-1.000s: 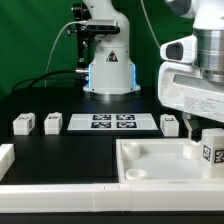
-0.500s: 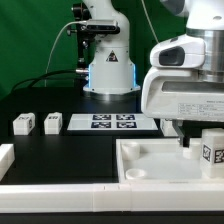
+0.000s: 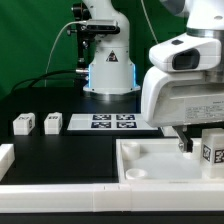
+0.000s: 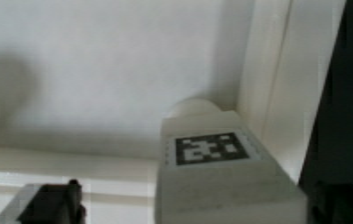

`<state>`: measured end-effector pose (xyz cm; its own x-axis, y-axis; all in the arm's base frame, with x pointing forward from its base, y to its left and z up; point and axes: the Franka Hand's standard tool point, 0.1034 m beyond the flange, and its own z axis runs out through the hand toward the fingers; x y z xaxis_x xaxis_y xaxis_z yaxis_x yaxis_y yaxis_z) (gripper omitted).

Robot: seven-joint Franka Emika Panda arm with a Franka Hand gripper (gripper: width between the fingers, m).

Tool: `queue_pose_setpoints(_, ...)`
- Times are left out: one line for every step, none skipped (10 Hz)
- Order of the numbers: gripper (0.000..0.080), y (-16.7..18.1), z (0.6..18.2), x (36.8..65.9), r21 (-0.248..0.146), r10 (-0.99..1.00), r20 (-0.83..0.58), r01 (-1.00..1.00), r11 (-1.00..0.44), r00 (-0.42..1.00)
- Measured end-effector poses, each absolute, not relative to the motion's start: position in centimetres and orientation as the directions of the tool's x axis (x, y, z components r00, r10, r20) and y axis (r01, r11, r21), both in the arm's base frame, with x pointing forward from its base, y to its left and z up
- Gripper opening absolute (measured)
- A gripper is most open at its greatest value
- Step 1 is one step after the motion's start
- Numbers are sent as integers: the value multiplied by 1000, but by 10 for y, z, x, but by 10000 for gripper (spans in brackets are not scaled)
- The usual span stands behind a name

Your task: Assemble one leg

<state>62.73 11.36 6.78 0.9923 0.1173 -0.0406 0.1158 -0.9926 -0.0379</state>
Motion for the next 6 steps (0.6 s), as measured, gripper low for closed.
queue_pose_setpoints(542, 114, 68, 627, -38, 117, -41, 116, -993, 992)
queue_pose_setpoints(406, 114, 68, 627, -38, 117, -41, 116, -993, 992)
queue_pose_setpoints(290, 114, 68, 627, -38, 117, -41, 116, -993, 992)
queue_pose_setpoints(290, 114, 68, 627, -38, 117, -41, 116, -993, 992)
queue_pose_setpoints(290, 114, 68, 627, -38, 103, -41, 101, -994, 994)
queue_pose_setpoints(290, 114, 68, 627, -36, 58, -43, 56, -998, 997)
